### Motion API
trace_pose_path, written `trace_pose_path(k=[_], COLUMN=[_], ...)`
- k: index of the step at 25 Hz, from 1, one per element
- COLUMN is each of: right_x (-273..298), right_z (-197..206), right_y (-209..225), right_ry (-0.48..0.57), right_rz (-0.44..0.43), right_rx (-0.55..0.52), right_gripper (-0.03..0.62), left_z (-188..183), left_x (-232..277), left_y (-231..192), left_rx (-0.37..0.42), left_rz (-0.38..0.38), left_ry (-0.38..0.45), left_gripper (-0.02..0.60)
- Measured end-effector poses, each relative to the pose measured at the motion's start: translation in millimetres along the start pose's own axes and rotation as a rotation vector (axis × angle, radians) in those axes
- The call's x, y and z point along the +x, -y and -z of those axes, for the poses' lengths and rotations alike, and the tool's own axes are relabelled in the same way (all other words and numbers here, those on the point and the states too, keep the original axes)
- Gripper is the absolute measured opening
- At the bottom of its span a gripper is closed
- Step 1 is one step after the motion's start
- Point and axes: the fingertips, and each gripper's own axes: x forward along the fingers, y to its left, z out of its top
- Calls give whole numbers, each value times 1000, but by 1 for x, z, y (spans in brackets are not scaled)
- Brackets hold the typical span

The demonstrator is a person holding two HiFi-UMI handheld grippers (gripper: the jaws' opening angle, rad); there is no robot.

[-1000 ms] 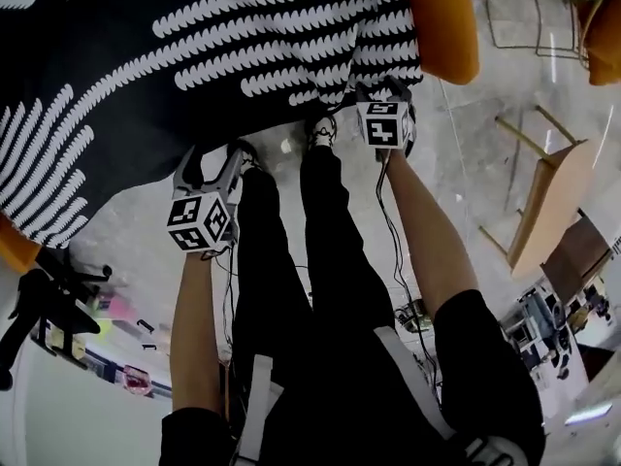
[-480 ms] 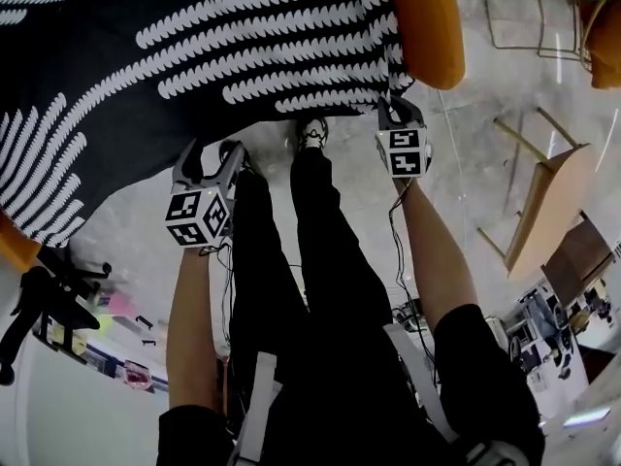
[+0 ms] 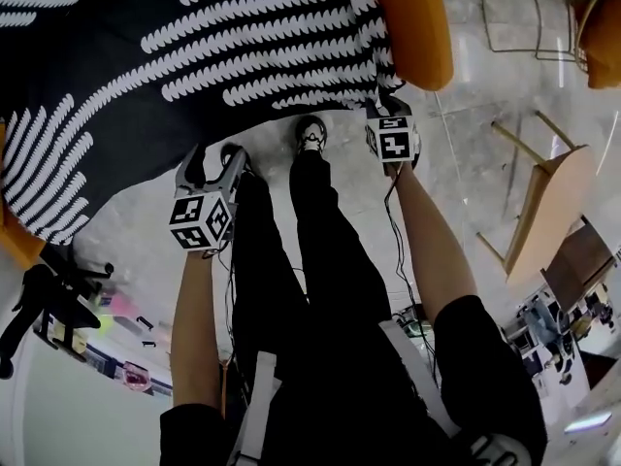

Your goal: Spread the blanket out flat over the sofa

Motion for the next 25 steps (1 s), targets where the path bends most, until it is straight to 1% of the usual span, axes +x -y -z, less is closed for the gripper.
trace_pose_path(k=[1,2,5,6,9,10,12,14,15,18,20,21,22,25], right_x=[-2,-11,-60,-77,-115,-125,-148,-178,-193,-231,-251,-262,-273,-307], right_z=[-4,-9,-19,-22,-37,-48,-65,-73,-76,-92,-108,-117,-126,-143], right_y=[2,1,-15,-26,-70,-84,-111,-138,-151,-195,-225,-240,-254,-294], right_ry=[16,33,62,64,92,115,160,186,194,215,234,247,262,306], right_rz=[-18,-38,-87,-103,-145,-154,-174,-206,-225,-283,-322,-342,-360,-399], right_rx=[-11,-16,-27,-39,-100,-122,-149,-163,-177,-248,-319,-358,-395,-464], right_gripper=[136,144,147,134,22,9,9,9,9,9,9,9,9,9], left_z=[-7,-15,-35,-40,-46,-47,-44,-34,-30,-23,-26,-30,-34,-49], left_x=[3,2,-25,-37,-76,-87,-111,-138,-151,-187,-207,-216,-225,-256], left_y=[2,5,15,16,13,11,13,24,30,37,34,32,31,22], left_rx=[-8,-21,-75,-92,-145,-164,-194,-210,-210,-196,-208,-215,-217,-184], left_rz=[-13,-22,-35,-41,-61,-67,-74,-74,-77,-106,-124,-127,-124,-116], left_ry=[13,26,61,72,118,138,165,164,155,139,156,168,178,205], left_gripper=[353,353,351,351,351,351,351,344,323,154,72,47,38,25])
